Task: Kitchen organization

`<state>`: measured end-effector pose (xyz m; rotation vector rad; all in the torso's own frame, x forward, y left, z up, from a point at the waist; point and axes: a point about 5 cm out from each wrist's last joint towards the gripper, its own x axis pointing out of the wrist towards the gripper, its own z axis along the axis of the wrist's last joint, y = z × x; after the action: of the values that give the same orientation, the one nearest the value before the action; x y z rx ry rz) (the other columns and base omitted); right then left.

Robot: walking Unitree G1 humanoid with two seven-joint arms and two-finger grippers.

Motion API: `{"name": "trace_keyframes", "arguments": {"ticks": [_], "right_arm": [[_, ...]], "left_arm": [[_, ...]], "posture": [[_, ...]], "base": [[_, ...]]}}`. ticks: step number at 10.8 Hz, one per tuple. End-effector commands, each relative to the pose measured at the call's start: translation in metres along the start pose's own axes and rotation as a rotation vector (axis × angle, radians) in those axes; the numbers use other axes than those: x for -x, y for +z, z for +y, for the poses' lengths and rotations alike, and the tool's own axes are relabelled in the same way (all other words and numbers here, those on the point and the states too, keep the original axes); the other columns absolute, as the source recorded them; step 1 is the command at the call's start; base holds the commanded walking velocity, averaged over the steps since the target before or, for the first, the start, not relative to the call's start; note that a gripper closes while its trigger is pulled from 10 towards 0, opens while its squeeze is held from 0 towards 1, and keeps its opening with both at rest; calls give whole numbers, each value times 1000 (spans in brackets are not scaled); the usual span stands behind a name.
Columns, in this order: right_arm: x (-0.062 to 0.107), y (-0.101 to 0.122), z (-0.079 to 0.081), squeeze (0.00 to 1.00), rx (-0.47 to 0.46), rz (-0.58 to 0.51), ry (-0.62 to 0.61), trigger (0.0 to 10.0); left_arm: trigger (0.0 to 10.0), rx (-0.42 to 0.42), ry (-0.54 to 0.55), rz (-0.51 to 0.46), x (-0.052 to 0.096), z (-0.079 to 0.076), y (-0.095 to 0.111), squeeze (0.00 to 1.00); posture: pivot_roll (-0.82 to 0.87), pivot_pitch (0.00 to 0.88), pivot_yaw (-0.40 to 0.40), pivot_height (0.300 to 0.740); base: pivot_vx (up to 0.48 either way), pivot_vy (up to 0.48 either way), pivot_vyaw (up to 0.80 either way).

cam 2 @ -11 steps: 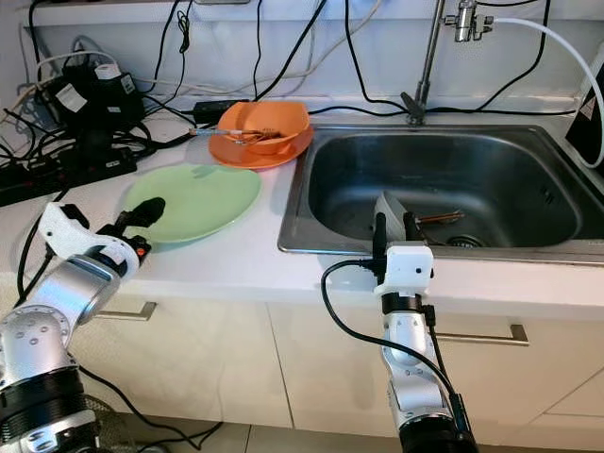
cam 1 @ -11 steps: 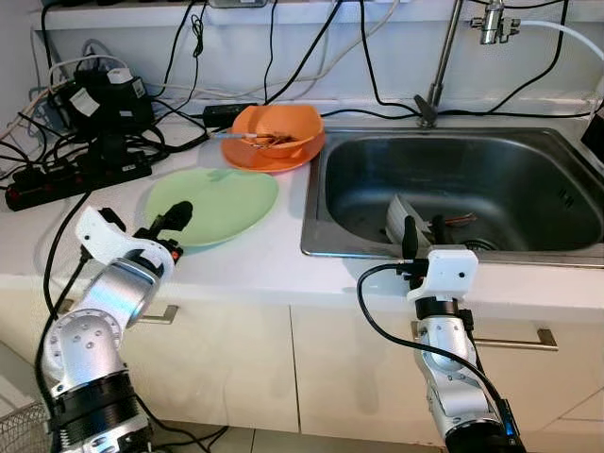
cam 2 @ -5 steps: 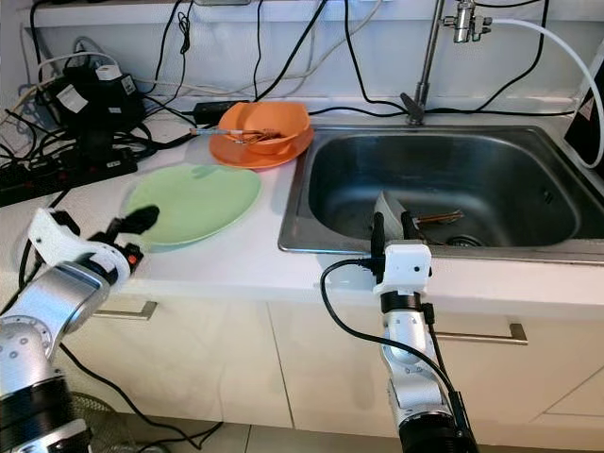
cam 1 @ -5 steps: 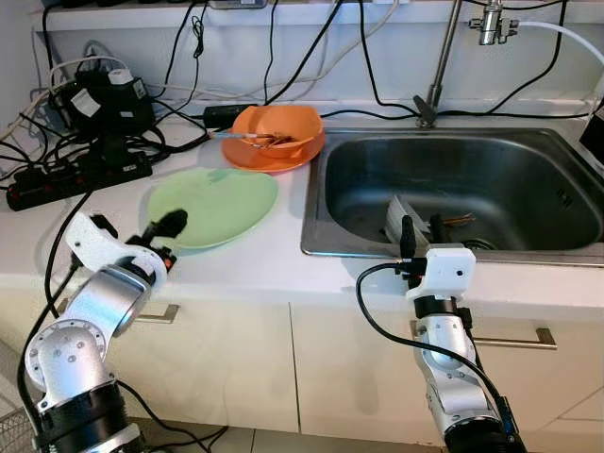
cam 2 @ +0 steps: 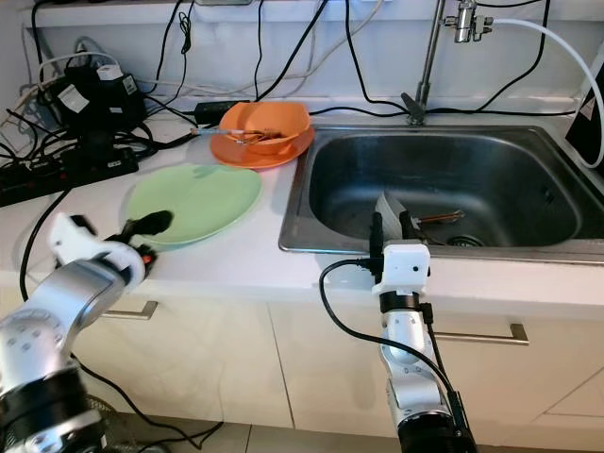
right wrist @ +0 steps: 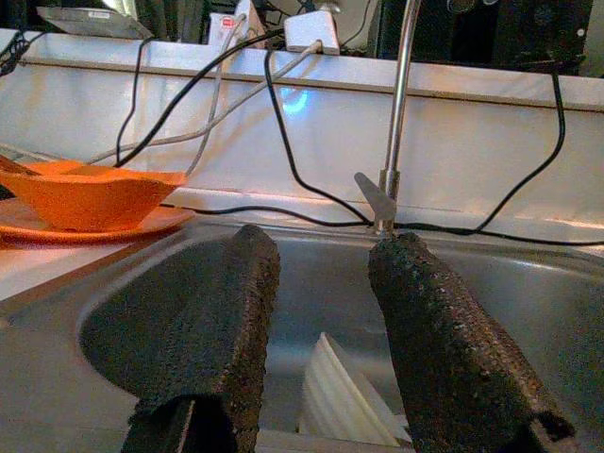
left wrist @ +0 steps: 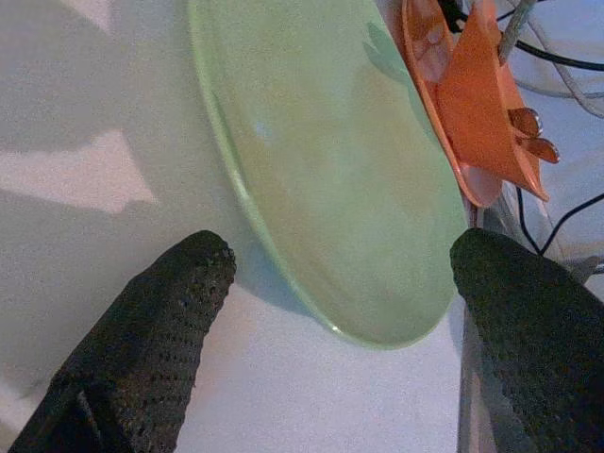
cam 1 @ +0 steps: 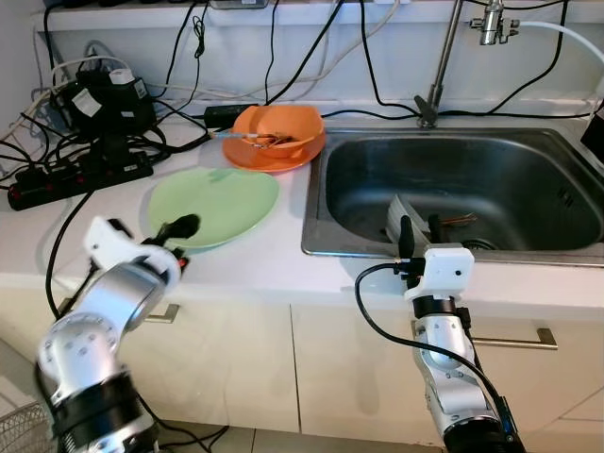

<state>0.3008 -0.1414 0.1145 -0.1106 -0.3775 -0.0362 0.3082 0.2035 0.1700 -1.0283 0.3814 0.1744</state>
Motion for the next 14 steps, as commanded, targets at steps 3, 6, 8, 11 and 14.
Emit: {"name": "trace_keyframes", "arguments": {"ticks": [3,6,8,11,14], "right_arm": [[1,-1,1,0,-6,12,0,10000],[2,-1,-2,0,-2,13,-8,10000],[1,-1,-4,0,4,10,-12,10000],[1,0,-5,0,7,11,-11,10000],[0,0,-7,0,10,10,-16,10000]], "left_arm": [[10000,-6,21,37,-13,-11,-5,0],[10000,-14,-9,50,-22,-25,-10,0],[10000,-25,1,10,-28,-29,-11,0],[10000,-45,27,-70,-35,-28,-12,0],[10000,-29,20,-132,-38,-33,-14,0]], "posture": [[58,0,105,740],[53,0,101,740],[43,8,93,740],[39,11,85,740],[33,10,82,740]], "base": [[0,0,0],[0,0,0],[0,0,0],[0,0,0],[0,0,0]]}}
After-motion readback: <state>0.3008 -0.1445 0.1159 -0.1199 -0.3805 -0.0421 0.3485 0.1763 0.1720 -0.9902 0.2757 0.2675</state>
